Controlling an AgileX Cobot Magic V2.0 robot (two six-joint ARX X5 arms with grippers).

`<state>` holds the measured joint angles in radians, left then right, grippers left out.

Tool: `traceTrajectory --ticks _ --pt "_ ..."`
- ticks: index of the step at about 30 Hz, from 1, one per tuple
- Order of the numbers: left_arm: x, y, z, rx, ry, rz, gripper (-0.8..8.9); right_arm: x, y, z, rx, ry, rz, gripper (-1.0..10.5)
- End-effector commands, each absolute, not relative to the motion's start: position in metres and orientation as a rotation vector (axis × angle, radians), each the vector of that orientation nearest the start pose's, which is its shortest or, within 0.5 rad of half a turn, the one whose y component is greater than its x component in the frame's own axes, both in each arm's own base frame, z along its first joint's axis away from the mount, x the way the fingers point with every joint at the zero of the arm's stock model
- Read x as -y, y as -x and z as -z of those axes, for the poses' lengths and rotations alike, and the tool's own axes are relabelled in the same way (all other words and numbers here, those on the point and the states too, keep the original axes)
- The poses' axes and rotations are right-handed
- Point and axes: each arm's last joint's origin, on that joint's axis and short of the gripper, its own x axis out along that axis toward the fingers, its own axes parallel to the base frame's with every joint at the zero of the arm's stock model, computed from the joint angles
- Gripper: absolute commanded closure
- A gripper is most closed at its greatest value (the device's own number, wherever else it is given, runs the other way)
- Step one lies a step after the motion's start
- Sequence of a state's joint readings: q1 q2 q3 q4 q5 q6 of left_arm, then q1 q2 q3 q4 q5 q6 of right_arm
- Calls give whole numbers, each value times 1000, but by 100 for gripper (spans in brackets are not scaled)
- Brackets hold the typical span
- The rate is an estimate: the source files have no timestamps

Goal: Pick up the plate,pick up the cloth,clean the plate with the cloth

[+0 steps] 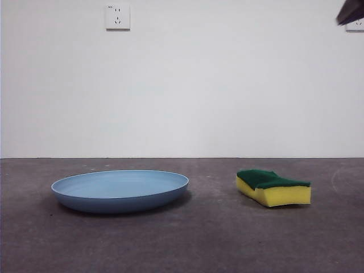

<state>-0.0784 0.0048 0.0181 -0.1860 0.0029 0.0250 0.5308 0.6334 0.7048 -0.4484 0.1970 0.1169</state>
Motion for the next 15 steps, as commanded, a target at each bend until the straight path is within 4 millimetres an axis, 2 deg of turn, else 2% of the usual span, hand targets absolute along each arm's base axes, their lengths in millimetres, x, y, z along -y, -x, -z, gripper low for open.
traceTrajectory --ticks 1,6,10,15 --pt "7 -96 -147 -180 -22 78 817 -53 -115 -304 -305 98 -265 945" --pt "7 -96 -147 -180 -22 79 817 -30 -106 -287 -249 78 -193 945" --pt "7 -96 -147 -179 -22 79 817 -16 -101 -257 -167 47 -116 945" --pt "7 -96 -147 -180 -22 79 817 -10 -95 -213 -109 27 -159 945"
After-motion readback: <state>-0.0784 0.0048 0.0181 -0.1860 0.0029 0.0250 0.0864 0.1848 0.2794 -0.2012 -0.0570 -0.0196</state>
